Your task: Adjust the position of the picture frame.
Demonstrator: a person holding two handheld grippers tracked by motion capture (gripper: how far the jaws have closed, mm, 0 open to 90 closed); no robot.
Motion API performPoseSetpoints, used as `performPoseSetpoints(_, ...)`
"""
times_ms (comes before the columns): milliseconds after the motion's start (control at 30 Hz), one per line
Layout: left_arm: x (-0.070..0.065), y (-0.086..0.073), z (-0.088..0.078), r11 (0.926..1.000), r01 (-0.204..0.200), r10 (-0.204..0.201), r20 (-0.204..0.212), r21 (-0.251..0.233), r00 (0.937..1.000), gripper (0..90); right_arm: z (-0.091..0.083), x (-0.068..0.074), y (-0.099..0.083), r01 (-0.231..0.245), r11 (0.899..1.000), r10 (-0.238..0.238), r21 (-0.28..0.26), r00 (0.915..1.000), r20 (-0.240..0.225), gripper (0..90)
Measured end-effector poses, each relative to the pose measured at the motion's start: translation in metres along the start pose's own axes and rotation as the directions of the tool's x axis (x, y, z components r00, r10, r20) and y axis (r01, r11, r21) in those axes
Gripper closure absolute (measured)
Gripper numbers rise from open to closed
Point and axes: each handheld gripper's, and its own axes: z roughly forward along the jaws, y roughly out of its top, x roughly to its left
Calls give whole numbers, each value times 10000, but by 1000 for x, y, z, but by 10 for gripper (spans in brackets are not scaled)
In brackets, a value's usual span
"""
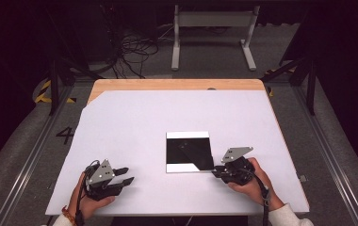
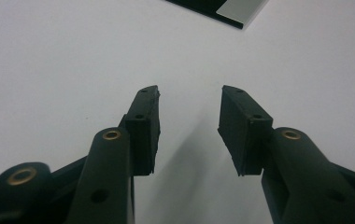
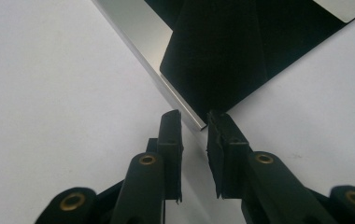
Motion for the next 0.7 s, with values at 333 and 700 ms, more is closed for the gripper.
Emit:
performPoseSetpoints(333, 2, -5, -7, 9998, 197, -203, -868, -85, 9960, 392, 6, -1, 7, 349, 9975, -357, 611, 9993, 135, 754)
performPoseSetpoints(700, 2, -9, -7, 9991, 368, -341, -1176, 205, 9925, 342, 7, -2, 9, 388, 9929, -417, 1128, 9989, 230, 715)
